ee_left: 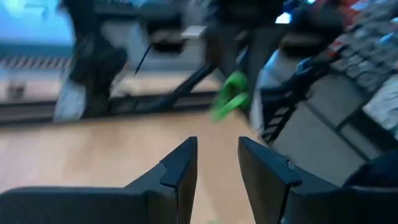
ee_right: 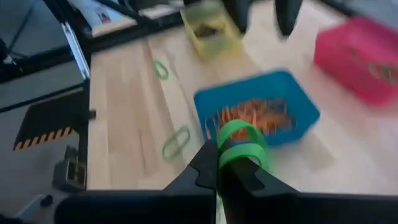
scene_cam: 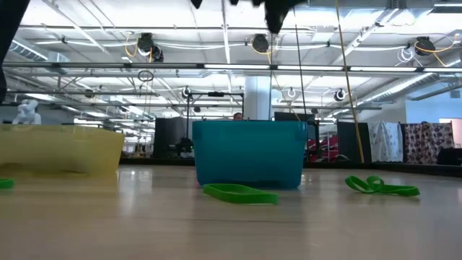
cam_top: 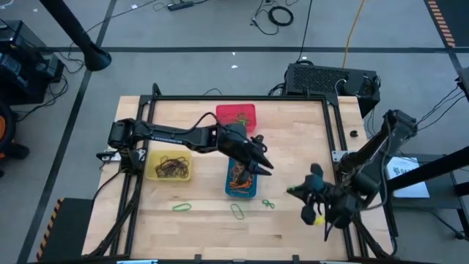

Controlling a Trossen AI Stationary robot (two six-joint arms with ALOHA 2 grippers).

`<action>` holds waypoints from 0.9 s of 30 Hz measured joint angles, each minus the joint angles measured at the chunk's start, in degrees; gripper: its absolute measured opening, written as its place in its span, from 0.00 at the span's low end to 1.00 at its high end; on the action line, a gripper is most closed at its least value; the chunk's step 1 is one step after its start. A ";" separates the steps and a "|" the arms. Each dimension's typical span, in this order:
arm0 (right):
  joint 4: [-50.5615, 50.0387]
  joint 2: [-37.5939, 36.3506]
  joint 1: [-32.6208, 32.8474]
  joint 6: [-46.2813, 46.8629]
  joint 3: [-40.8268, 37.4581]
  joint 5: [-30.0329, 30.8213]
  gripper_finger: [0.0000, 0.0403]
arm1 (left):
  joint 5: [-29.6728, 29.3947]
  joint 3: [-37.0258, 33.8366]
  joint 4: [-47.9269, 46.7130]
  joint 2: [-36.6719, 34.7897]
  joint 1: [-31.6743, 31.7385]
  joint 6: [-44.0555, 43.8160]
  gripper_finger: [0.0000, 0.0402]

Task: Sort rubber bands into baskets
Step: Put the green rubber band into the red bin

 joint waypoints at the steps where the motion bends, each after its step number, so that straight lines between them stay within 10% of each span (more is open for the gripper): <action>1: 1.71 -0.43 -0.92 -2.80 0.00 0.46 0.00 | 0.90 0.11 1.32 0.04 -0.12 0.02 0.31; 13: 17.83 -1.05 -10.44 -26.65 0.00 -2.77 0.00 | 3.91 0.11 1.81 0.26 -1.08 -1.21 0.31; 27: 20.62 0.18 -14.75 -25.83 0.00 -15.94 0.00 | 5.62 0.11 1.68 0.24 -1.58 -1.47 0.31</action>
